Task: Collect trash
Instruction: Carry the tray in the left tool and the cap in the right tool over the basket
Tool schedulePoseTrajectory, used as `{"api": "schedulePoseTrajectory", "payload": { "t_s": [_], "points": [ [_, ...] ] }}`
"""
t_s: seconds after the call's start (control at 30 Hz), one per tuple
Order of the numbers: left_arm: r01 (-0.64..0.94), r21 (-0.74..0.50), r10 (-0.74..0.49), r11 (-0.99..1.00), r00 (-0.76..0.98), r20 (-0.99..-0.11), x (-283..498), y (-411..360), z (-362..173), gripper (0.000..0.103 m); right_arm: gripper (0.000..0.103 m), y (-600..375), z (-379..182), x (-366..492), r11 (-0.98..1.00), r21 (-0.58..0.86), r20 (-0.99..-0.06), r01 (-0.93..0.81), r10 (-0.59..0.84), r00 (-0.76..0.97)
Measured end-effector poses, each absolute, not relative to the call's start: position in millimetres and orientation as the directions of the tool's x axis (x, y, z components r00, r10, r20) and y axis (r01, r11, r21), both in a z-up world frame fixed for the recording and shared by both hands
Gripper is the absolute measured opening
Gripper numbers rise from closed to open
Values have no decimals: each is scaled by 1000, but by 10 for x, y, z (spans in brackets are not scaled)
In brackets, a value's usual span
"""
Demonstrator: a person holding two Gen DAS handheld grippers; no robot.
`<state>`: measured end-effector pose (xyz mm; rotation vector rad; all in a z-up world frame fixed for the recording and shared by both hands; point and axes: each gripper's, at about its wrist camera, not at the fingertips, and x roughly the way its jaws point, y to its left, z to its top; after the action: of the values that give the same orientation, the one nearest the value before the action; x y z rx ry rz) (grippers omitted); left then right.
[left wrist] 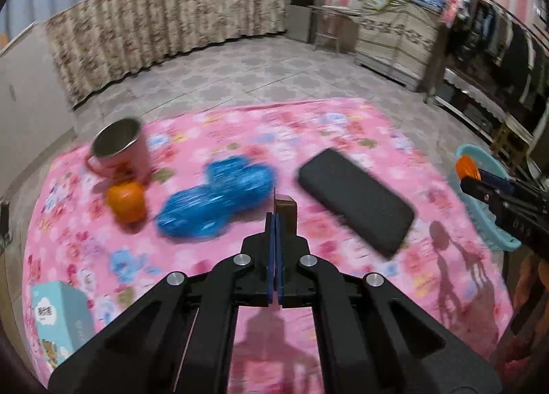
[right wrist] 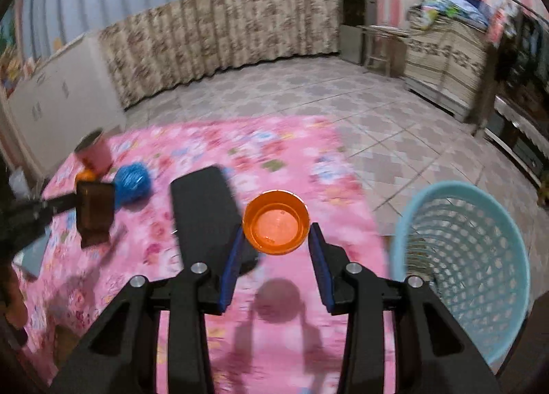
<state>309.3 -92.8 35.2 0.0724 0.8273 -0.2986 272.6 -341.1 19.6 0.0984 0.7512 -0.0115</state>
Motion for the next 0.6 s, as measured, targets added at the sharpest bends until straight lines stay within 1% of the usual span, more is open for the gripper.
{"api": "schedulePoseTrajectory", "payload": {
  "t_s": [0.2,0.27,0.5,0.6],
  "points": [
    [369,-67,-300,927,623,-723,3061,-1536,527,0,39,-4019,232,2588,982,106,-670,153,-43,741],
    [397,-54,-313,916,624,-716,3030,-1735,591,0,39,-4236,249,2528,974,122,-663,192,-64,746],
    [506,-52,-400,861,609,-685,2889,-2549,809,0,39,-4896,236,2276,932,88,-658,351,-210,723],
    [565,-60,-451,823,585,-674,2821,-2969,855,0,39,-5110,200,2195,913,95,-661,397,-240,711]
  ]
}}
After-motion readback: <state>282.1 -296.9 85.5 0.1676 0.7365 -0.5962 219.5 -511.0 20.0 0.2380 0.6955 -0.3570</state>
